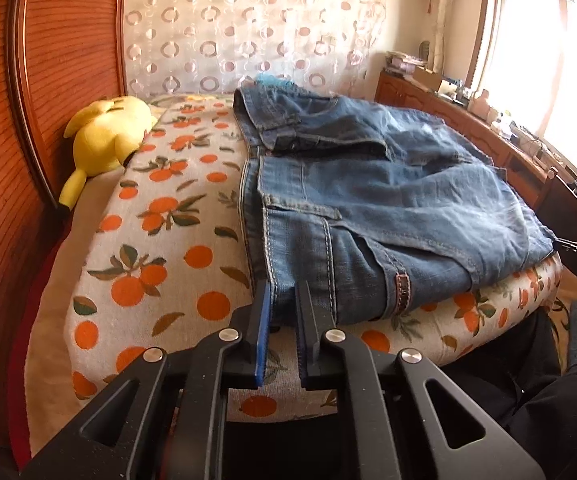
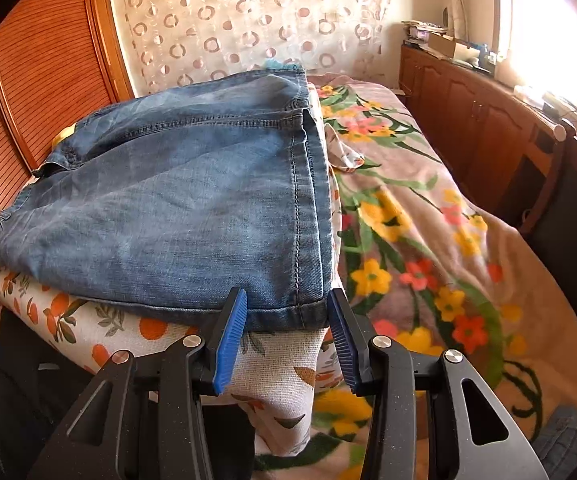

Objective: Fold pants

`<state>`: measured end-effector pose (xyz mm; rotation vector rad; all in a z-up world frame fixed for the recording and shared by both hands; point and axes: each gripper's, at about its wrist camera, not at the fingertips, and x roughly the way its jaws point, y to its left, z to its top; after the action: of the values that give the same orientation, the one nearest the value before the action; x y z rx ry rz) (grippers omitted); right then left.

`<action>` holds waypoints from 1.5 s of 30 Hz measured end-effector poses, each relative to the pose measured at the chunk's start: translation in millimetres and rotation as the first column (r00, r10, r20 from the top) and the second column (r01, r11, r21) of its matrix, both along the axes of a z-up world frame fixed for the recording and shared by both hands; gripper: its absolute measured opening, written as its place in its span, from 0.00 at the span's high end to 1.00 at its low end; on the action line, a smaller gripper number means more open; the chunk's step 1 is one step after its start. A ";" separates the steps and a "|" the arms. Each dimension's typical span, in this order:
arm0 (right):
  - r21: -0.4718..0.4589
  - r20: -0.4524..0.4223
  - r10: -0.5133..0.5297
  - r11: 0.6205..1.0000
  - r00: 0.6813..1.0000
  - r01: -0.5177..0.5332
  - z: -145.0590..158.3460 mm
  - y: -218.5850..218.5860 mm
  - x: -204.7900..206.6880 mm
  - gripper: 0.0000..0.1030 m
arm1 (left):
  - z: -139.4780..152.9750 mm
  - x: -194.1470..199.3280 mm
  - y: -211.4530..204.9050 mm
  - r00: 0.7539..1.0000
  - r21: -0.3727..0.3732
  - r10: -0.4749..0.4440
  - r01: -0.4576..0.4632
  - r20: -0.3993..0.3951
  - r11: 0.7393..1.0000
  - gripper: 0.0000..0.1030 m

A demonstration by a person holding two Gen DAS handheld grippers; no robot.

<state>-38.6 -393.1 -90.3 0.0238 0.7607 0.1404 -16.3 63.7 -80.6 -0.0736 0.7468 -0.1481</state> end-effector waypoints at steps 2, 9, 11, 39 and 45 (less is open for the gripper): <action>0.004 0.001 0.000 1.000 1.000 0.000 1.0 -2.2 0.6 0.61 | 5.8 -1.3 -1.6 1.000 0.000 0.001 -0.001 0.014 1.000 0.89; -0.040 0.036 0.003 0.999 0.999 -0.002 12.3 -0.8 -7.5 0.96 | 37.2 -17.9 -5.7 0.996 -0.022 -0.009 0.011 0.090 1.000 0.90; -0.021 0.060 0.009 1.000 0.998 -0.008 22.5 -3.8 -14.5 0.96 | 45.2 -25.6 -6.4 0.994 -0.031 -0.007 0.010 0.113 0.999 0.90; -0.057 0.335 0.051 0.998 0.941 -0.034 130.6 -13.9 17.7 0.97 | 133.9 55.8 -3.9 0.971 0.055 -0.049 0.037 0.235 0.998 0.92; -0.086 0.336 0.044 0.996 0.941 -0.016 145.3 -7.4 76.0 0.97 | 148.8 118.4 12.4 0.969 0.036 -0.022 0.014 0.247 0.999 0.92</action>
<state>37.4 -400.5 55.0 -0.0891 0.4229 0.1373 102.1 76.1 68.1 -0.0153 0.5000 -0.1588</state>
